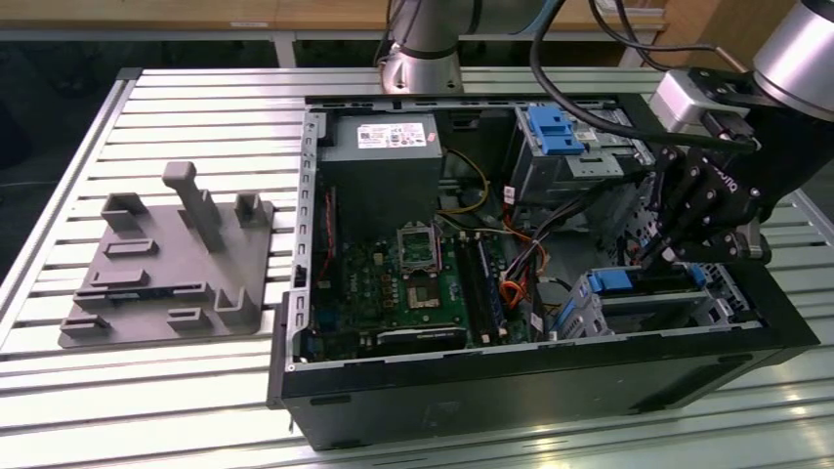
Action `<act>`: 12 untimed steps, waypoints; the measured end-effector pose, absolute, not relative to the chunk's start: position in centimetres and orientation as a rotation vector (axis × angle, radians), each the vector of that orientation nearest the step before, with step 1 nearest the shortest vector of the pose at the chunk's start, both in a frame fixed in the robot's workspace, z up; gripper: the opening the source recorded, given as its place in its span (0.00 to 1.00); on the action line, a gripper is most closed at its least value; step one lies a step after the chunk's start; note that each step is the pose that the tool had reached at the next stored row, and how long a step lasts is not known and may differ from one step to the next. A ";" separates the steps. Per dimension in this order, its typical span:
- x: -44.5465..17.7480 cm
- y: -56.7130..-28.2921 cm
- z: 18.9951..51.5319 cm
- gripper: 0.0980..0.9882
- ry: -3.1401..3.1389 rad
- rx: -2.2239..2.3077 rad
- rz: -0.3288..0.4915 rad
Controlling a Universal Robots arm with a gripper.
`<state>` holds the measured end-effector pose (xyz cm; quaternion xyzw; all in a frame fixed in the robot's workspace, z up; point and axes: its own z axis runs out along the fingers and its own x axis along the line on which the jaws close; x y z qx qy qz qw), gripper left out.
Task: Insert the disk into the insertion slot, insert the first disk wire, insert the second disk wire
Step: 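Insert the second disk wire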
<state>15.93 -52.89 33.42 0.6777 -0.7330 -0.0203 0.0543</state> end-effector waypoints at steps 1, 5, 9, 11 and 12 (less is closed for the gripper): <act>15.9 -52.9 33.4 0.05 -2.221 2.064 -0.061; 15.9 -52.9 33.5 0.05 -2.180 2.106 -0.058; 15.9 -52.9 33.5 0.05 -2.154 2.133 -0.056; 15.9 -52.9 33.5 0.05 -2.153 2.134 -0.055; 15.9 -52.9 33.5 0.05 -2.153 2.134 -0.055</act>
